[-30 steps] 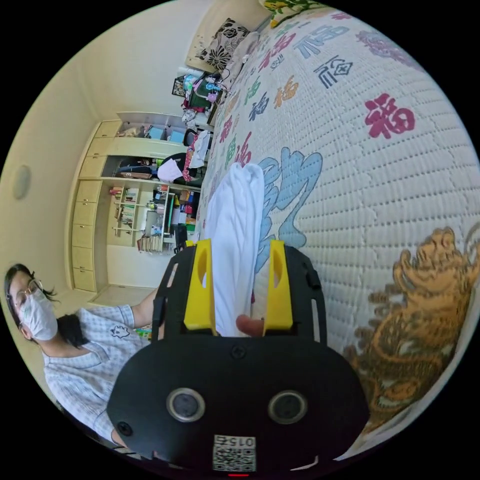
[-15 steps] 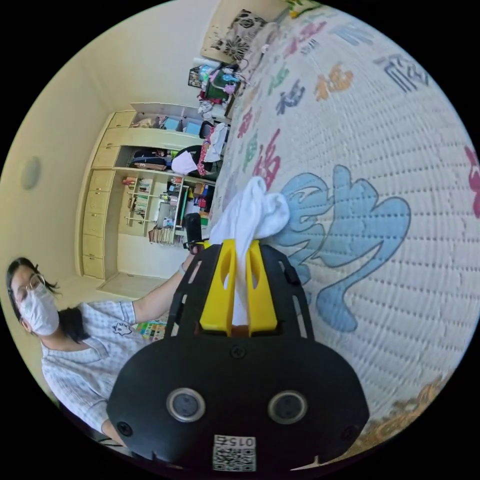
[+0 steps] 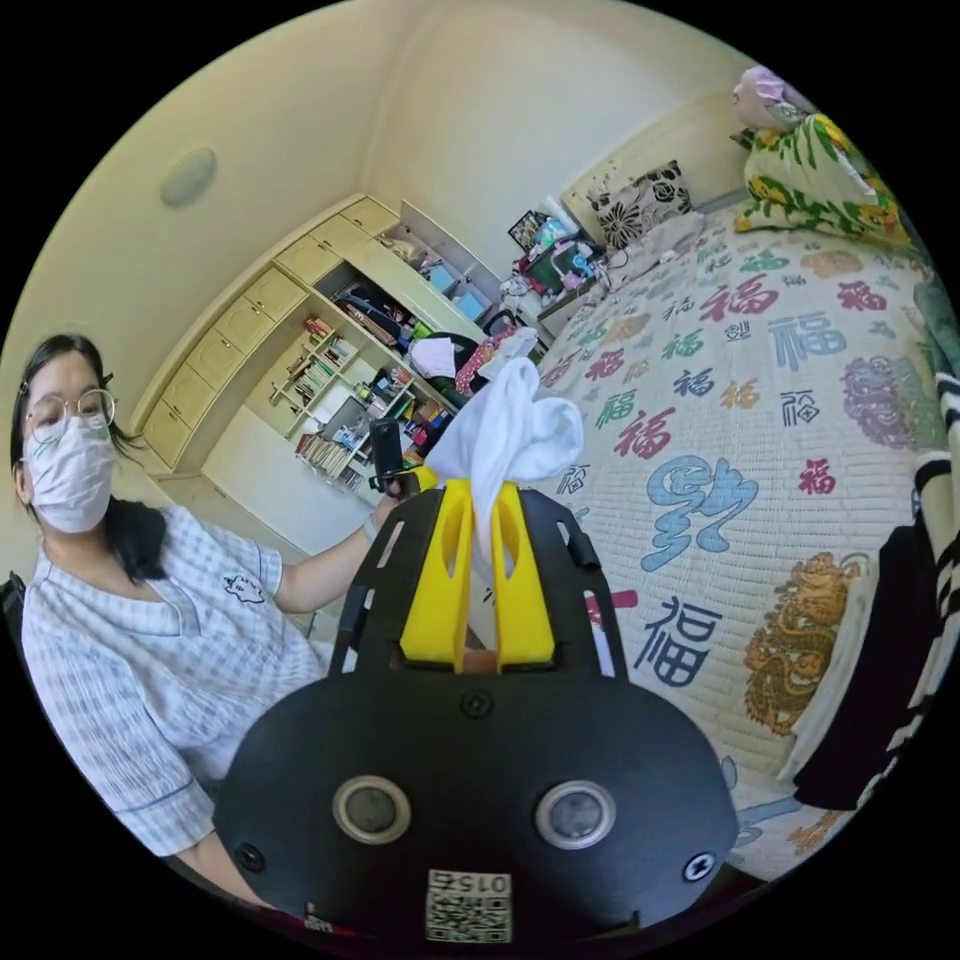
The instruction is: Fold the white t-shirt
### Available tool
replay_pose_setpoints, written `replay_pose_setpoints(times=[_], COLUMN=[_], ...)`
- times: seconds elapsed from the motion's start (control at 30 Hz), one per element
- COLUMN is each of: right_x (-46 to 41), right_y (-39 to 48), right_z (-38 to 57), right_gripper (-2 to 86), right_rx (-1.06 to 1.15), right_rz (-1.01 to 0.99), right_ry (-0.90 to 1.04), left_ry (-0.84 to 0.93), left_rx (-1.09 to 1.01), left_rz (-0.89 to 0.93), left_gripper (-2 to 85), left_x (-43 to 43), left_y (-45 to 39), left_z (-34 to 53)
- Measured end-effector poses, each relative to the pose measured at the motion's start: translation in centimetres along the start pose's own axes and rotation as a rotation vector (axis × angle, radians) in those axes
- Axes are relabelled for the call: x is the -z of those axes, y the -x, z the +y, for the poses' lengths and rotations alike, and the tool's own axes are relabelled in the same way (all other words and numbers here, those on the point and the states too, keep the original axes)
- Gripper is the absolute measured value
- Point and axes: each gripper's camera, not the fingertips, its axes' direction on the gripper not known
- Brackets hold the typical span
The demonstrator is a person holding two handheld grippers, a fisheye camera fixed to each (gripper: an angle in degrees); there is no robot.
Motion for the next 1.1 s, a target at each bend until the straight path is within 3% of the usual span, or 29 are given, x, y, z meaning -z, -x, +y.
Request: replay_pose_setpoints(times=[0.2,0.4,0.5,0.6,0.67,0.8,0.97,1.1], right_x=[-1.5,-4.9,-9.6,-15.5,-18.9,-22.1,-26.8,-29.9], right_y=[3.0,10.2,10.9,7.9,6.6,7.6,9.9,12.3], right_z=[-0.2,2.6,8.1,13.8,16.6,18.0,18.8,20.1], right_gripper=[1.9,3.5,5.1,8.0,9.9,13.5,13.8,13.2], right_rx=[0.166,0.616,0.667,0.420,0.264,0.213,0.331,0.474], right_rz=[0.065,0.159,0.301,0.437,0.413,0.392,0.433,0.430], right_ry=[-0.070,-0.051,0.158,0.408,0.621,0.739,0.812,0.768], left_ry=[-0.067,-0.035,0.092,0.317,0.386,0.457,0.555,0.634], left_rx=[-0.241,-0.602,-0.436,-0.177,-0.157,-0.190,-0.175,-0.329], left_rz=[-0.169,-0.485,-0.668,-0.648,-0.635,-0.678,-0.633,-0.565], left_gripper=[4.9,5.8,6.5,6.2,6.3,6.5,7.3,7.3], left_x=[2.1,3.5,0.9,-1.8,-2.8,-3.7,-5.0,-7.8], left_y=[-6.8,-18.3,-19.0,-18.4,-20.0,-23.5,-25.5,-28.9], left_z=[-4.2,0.2,7.7,13.7,15.3,14.8,13.3,11.7])
